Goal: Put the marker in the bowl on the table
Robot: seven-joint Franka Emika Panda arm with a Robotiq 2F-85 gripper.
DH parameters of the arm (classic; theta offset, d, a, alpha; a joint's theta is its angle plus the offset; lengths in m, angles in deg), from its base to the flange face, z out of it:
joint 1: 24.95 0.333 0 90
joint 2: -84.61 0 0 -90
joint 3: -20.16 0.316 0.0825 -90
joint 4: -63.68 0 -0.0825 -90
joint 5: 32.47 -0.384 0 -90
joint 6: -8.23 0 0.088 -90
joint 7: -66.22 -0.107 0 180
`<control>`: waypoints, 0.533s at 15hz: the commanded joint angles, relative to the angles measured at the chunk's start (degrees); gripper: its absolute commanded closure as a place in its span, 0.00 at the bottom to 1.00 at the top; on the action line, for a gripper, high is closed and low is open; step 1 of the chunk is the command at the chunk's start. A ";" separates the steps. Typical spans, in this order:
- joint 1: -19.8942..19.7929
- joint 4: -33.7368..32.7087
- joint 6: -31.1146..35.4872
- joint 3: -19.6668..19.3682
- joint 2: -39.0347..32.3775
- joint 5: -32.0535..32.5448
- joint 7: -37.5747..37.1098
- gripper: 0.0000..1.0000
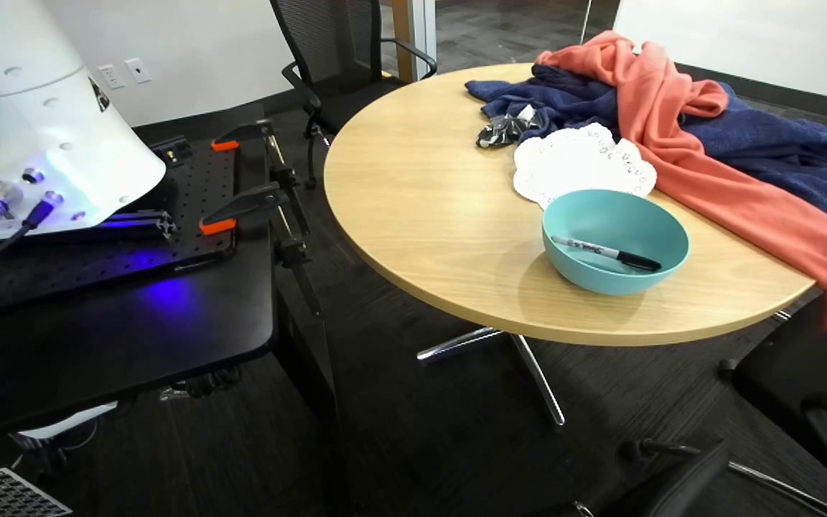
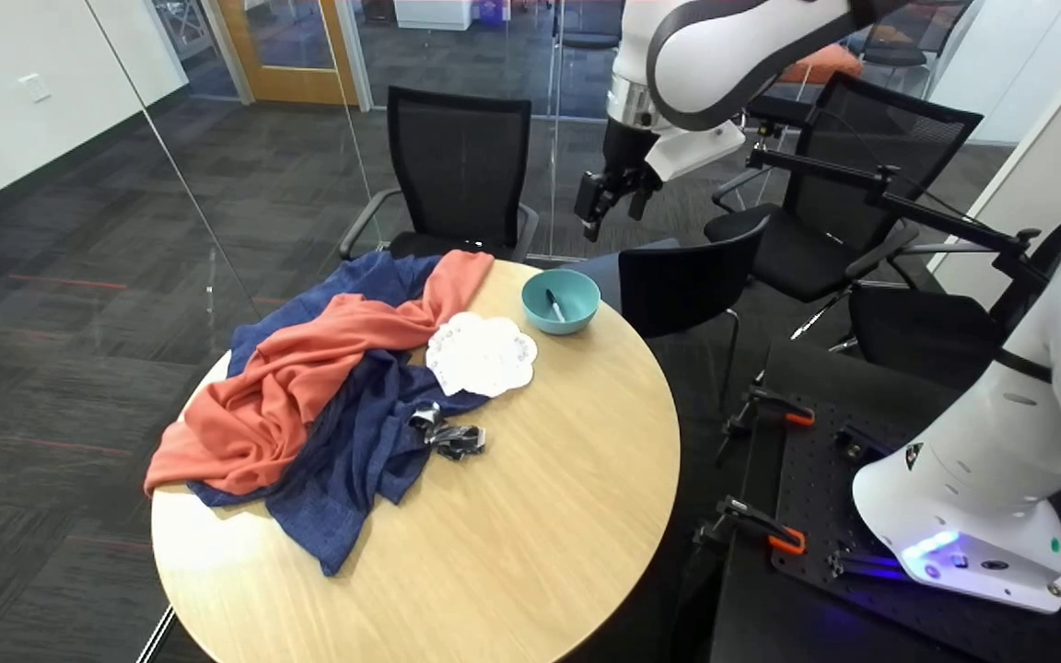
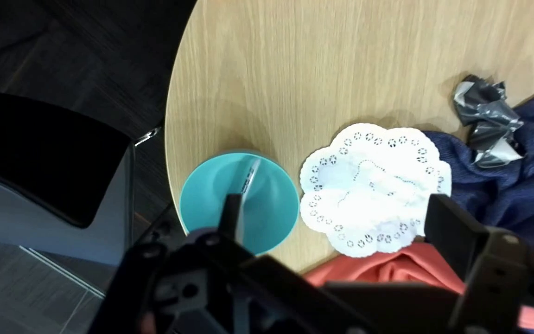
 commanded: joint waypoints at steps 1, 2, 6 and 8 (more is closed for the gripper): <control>0.11 -7.02 4.24 -1.70 -12.47 0.04 -2.33 0.00; 0.25 -8.42 5.15 -2.21 -15.14 -0.11 -2.54 0.00; 0.49 -14.45 6.75 -3.36 -24.30 -2.34 -2.84 0.00; 0.77 -12.29 6.49 -3.62 -22.76 -2.13 -1.11 0.00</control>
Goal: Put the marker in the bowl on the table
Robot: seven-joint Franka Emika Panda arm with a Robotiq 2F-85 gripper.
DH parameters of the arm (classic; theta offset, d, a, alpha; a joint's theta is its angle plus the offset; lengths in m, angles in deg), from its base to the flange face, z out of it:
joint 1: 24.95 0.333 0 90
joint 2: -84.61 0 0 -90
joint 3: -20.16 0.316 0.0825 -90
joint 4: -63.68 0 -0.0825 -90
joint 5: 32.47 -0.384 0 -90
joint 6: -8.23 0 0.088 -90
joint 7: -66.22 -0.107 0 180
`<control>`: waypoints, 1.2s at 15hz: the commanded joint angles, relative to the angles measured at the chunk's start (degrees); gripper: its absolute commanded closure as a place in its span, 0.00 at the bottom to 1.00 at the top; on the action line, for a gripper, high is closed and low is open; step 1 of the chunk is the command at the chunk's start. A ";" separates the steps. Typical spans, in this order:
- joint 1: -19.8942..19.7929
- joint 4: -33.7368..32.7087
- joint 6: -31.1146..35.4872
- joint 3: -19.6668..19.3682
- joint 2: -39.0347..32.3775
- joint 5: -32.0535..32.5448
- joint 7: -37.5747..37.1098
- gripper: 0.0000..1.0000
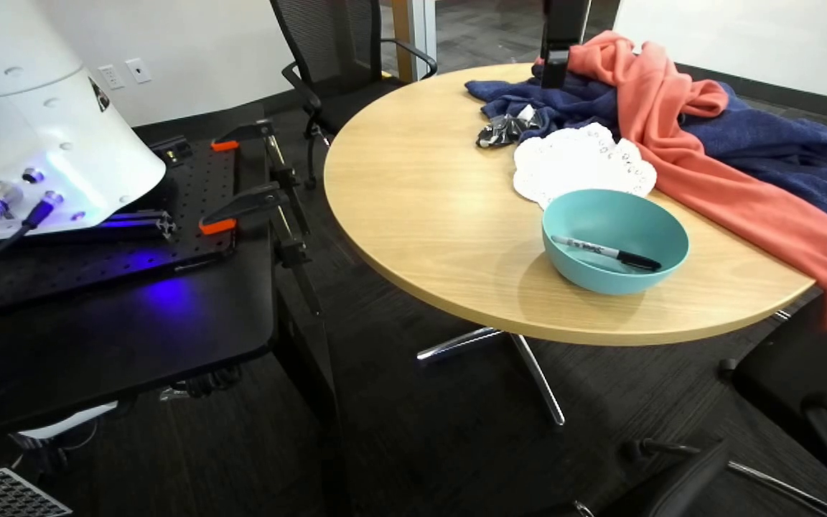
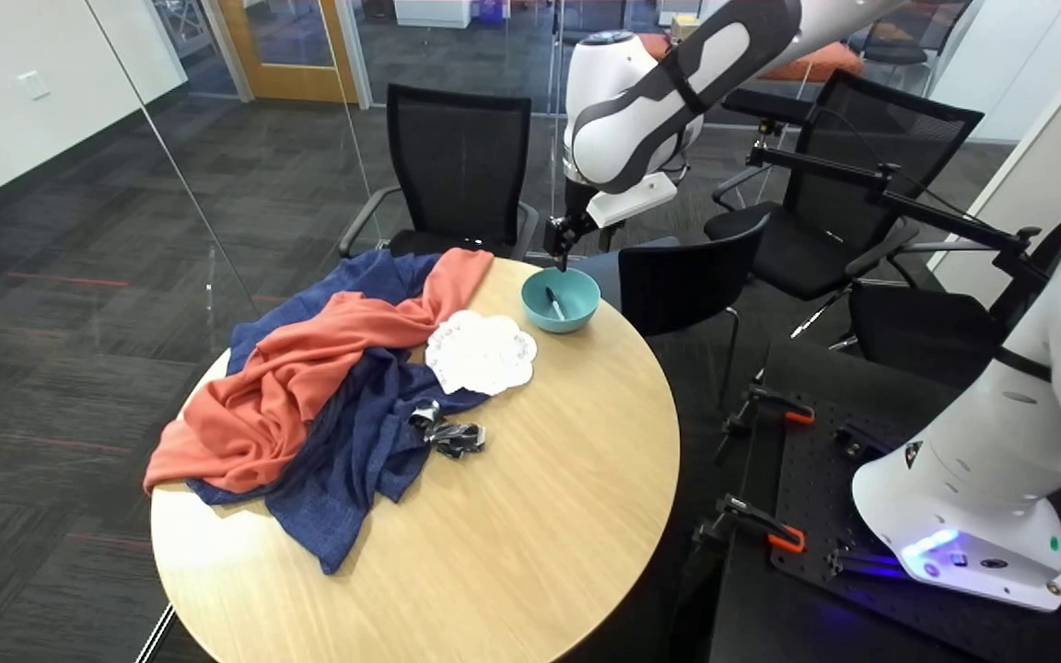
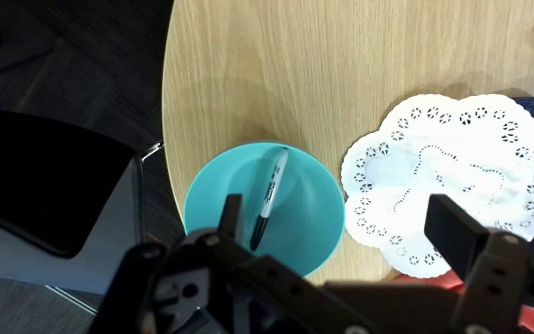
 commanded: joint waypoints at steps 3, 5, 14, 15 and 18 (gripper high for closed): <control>0.73 -2.75 -0.06 -0.82 -3.14 -0.94 0.29 0.00; 0.74 -3.04 -0.06 -0.82 -3.26 -0.95 0.29 0.00; -1.93 -8.73 1.71 -0.17 -11.23 -4.68 2.88 0.00; -2.42 -9.65 2.80 -0.13 -12.86 -5.33 3.18 0.00; -4.23 -12.27 5.50 0.42 -17.44 -7.37 4.73 0.00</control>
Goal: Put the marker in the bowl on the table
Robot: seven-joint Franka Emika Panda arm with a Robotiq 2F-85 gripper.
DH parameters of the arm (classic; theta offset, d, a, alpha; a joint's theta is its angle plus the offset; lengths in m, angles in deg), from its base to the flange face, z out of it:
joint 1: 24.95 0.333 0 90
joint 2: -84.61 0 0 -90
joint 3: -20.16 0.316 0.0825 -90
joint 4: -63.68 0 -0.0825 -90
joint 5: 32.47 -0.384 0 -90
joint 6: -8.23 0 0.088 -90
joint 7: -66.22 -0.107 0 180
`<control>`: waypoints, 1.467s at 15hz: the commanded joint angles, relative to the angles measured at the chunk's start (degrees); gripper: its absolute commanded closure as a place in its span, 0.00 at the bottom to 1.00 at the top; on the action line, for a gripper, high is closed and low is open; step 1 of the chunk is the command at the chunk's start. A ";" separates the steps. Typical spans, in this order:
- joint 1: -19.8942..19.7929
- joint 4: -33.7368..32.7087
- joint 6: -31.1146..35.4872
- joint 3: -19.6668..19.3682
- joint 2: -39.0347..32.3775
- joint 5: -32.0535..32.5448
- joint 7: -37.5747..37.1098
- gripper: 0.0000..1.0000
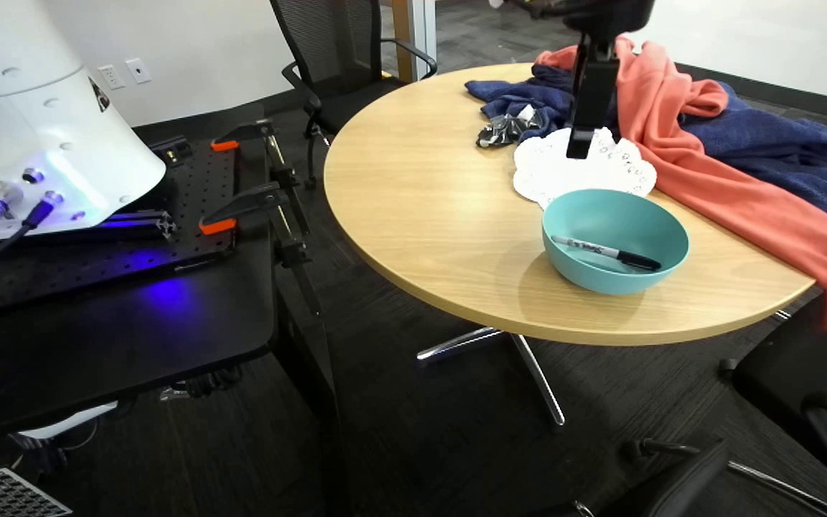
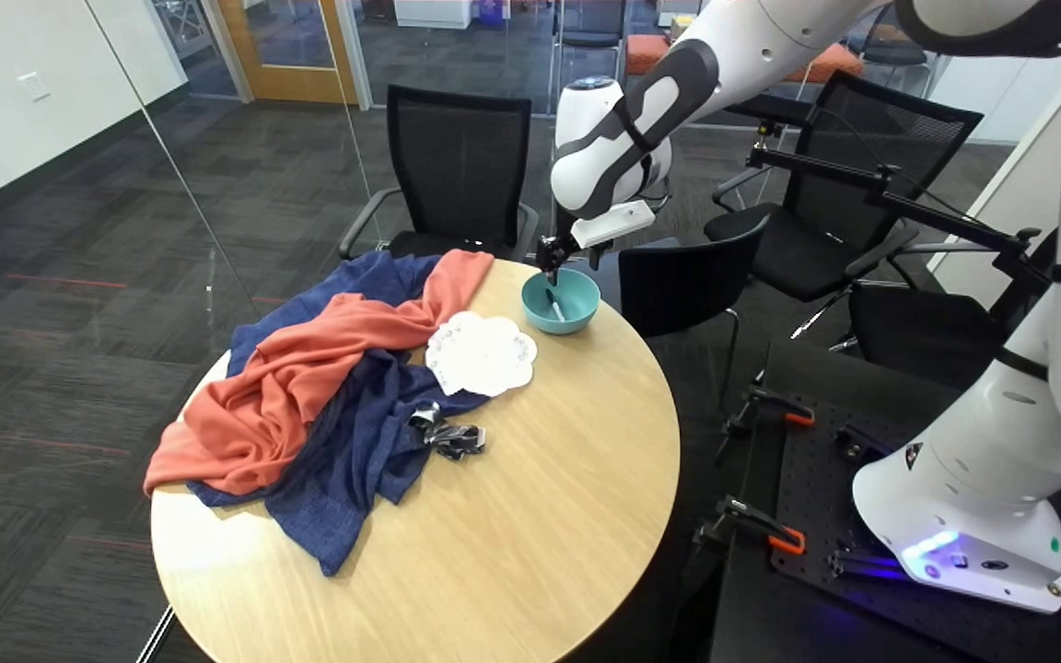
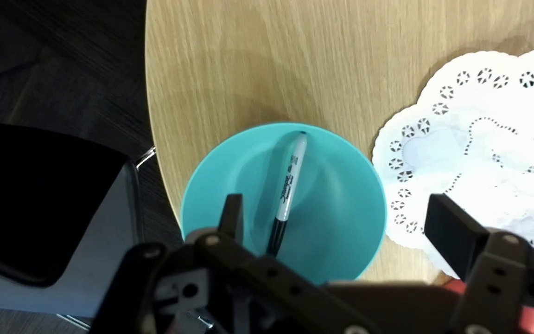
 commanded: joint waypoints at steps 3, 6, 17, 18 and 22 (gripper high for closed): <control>-2.84 -6.22 4.40 0.91 -8.84 -3.31 3.63 0.00; -3.16 -8.38 6.27 1.03 -12.35 -3.33 3.07 0.00; -2.94 -15.58 8.36 0.86 -21.48 -2.88 2.04 0.00; -3.02 -16.09 8.26 0.90 -21.92 -2.90 2.07 0.00; -3.08 -17.81 8.13 0.75 -23.41 -2.80 1.98 0.42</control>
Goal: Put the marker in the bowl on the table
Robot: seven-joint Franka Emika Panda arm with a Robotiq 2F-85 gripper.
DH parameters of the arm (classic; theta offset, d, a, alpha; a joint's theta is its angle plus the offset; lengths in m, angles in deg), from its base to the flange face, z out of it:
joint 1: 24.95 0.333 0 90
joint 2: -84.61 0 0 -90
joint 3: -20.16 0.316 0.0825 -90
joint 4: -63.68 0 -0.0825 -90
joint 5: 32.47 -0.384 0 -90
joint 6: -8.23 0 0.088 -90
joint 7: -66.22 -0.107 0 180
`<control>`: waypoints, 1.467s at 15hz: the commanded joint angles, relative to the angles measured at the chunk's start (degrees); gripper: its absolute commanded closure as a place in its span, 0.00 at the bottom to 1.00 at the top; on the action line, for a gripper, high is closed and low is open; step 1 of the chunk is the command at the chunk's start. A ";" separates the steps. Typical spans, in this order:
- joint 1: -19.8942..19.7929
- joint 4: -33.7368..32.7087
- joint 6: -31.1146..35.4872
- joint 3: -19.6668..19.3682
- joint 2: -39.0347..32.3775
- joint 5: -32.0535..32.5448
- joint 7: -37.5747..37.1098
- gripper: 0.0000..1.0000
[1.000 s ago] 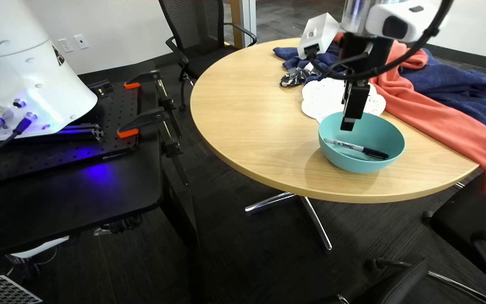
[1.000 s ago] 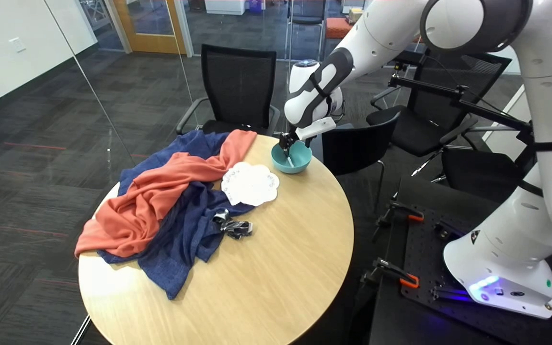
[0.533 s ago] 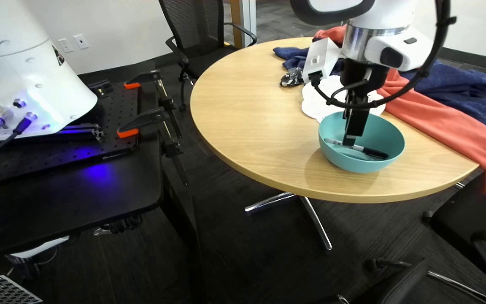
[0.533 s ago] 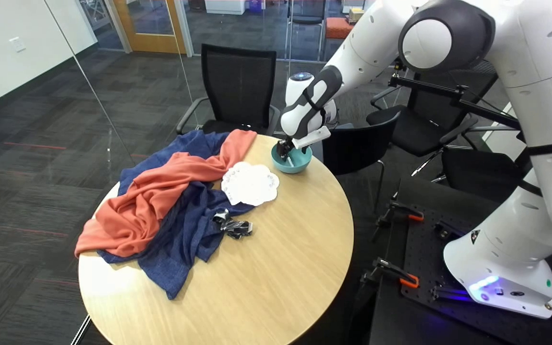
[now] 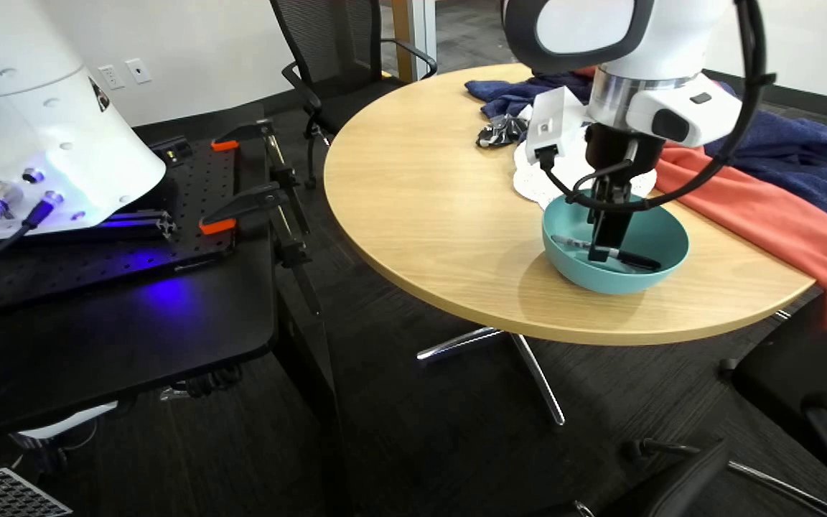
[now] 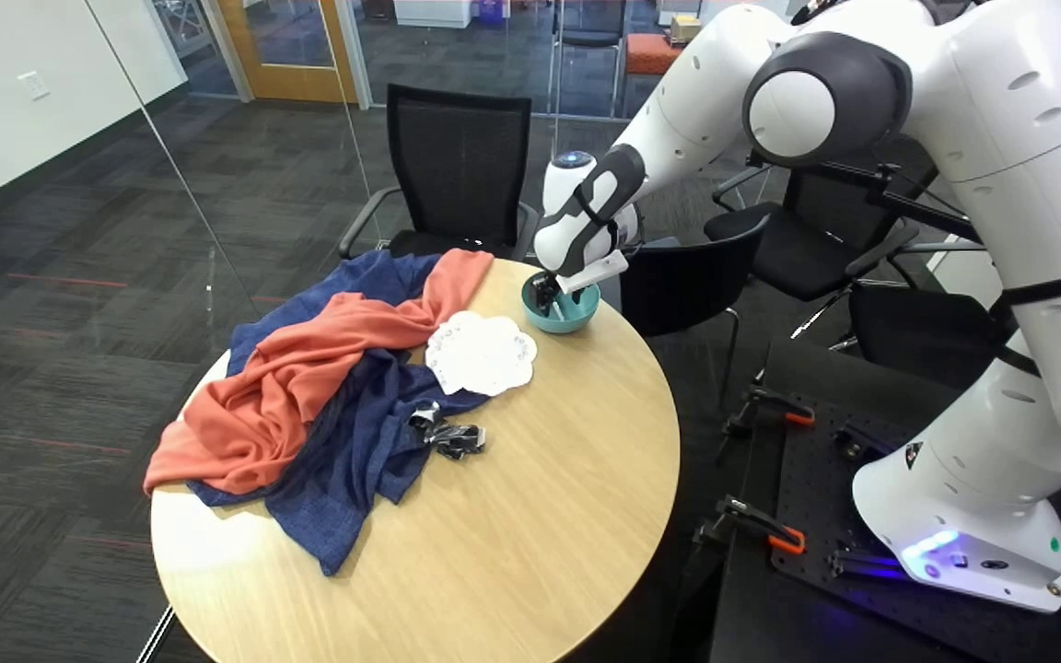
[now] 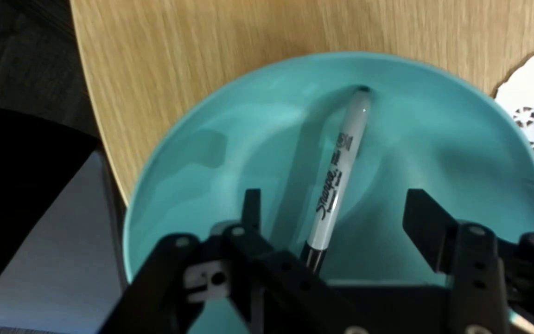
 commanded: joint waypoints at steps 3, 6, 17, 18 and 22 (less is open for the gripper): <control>-0.59 -3.12 -0.14 0.26 -2.13 -0.95 0.21 0.66; -0.59 -4.15 -0.89 0.31 -2.95 -0.97 0.02 0.88; 1.17 13.68 2.39 -0.73 15.16 -1.13 0.09 0.96; 1.44 16.14 2.88 -0.84 17.70 -0.94 0.25 0.96; 4.38 25.69 4.44 -1.93 27.54 1.17 -0.10 0.96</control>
